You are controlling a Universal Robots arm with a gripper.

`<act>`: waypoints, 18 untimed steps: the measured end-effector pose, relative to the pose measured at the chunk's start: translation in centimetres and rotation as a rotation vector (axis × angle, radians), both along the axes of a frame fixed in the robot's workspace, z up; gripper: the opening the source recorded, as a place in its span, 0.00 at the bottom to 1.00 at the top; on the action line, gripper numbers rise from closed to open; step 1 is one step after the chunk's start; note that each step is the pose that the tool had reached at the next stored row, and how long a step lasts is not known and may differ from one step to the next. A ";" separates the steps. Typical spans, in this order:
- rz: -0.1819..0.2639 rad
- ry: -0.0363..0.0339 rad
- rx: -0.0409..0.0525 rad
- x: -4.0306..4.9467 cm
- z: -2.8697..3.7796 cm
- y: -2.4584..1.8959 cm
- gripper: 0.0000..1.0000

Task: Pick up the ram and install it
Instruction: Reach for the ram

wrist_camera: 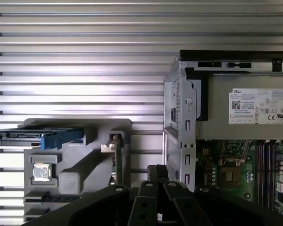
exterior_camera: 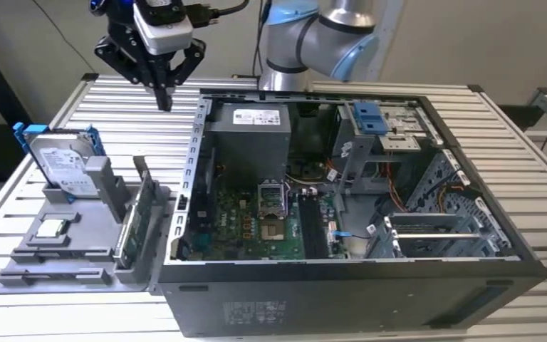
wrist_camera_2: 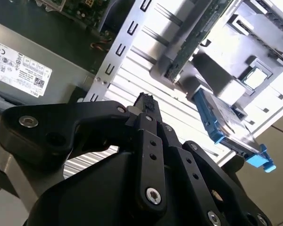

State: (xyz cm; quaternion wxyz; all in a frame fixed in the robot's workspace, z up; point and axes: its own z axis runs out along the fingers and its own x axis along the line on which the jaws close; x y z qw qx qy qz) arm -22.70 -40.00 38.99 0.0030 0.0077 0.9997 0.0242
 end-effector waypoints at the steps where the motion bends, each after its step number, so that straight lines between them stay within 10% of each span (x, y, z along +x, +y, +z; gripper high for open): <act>1: 0.000 0.0004 0.0000 -0.25 -0.01 0.00 0.11; 18: 0.001 0.0103 0.0000 -4.19 -0.06 0.00 0.11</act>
